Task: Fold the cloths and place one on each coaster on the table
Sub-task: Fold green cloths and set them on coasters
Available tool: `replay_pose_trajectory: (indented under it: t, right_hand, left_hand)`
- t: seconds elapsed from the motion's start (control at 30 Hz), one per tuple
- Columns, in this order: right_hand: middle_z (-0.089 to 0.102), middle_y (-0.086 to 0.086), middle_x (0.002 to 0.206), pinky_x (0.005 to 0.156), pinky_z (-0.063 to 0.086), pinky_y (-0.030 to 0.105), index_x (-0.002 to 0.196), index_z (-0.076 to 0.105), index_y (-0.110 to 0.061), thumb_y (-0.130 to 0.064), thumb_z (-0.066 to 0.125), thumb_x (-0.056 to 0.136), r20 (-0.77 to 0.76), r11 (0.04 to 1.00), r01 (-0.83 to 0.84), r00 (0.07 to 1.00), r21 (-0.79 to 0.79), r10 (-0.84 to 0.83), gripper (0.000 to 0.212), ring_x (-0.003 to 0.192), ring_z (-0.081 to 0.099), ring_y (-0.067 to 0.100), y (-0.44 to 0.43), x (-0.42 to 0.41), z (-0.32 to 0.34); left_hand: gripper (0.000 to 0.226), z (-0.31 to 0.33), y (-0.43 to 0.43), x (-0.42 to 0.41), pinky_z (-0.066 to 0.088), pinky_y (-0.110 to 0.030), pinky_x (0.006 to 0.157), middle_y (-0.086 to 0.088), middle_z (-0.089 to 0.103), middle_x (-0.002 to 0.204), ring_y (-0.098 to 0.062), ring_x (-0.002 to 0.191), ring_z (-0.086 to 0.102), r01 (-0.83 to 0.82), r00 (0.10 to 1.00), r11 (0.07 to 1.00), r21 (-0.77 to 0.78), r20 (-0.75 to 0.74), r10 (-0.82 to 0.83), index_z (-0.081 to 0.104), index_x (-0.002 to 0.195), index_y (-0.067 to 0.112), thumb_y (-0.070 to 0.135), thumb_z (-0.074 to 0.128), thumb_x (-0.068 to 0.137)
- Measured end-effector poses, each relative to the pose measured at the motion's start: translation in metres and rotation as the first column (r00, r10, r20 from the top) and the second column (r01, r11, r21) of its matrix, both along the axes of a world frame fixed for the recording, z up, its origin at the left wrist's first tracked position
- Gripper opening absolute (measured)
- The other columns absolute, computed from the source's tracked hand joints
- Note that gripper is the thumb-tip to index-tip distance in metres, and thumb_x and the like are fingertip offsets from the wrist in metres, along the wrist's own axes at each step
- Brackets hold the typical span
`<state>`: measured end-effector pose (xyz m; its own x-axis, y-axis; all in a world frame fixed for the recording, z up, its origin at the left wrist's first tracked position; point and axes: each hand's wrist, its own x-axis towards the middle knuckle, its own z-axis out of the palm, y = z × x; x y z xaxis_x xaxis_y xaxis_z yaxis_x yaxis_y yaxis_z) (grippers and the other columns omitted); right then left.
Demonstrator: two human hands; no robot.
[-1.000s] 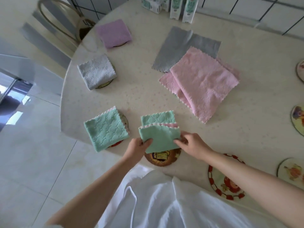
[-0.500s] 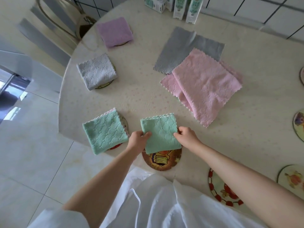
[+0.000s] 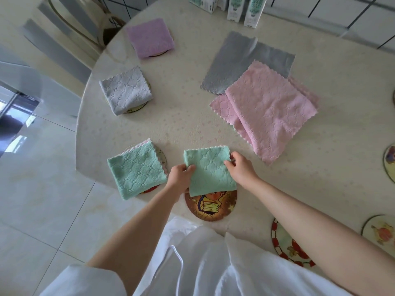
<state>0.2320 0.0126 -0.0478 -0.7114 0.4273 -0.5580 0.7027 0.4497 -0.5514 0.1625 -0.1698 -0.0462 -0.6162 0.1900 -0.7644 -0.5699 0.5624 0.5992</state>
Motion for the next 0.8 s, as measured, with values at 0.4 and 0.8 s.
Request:
replay_pose_trajectory:
  t: [0.4, 0.8]
  right_hand:
    - [0.055, 0.002, 0.085, 0.06, 0.043, 0.033, 0.113, 0.045, -0.01, -0.036, 0.053, 0.093, -0.013, 0.998, 0.069, 0.998, 0.008, -0.069, 0.033, 0.068, 0.054, 0.019, -0.006, 0.003, 0.009]
    - [0.051, 0.008, 0.127, 0.085, 0.047, 0.038, 0.135, 0.031, -0.014, -0.04, 0.067, 0.083, 0.055, 0.987, 0.007, 0.998, 0.163, -0.016, 0.069, 0.109, 0.054, 0.026, -0.021, 0.053, 0.002]
  left_hand:
    - [0.039, -0.006, -0.014, 0.017, 0.059, -0.032, 0.061, -0.001, 0.065, 0.093, -0.017, 0.08, 0.067, 0.096, 0.984, 0.993, -0.069, -0.147, -0.106, 0.054, 0.102, 0.015, 0.034, 0.076, 0.077]
    - [0.049, -0.014, -0.024, 0.044, 0.048, -0.037, 0.082, -0.005, 0.052, 0.111, -0.025, 0.098, 0.051, 0.34, 0.24, 0.751, -0.566, -0.72, -0.651, 0.052, 0.112, 0.015, 0.017, 0.076, 0.069]
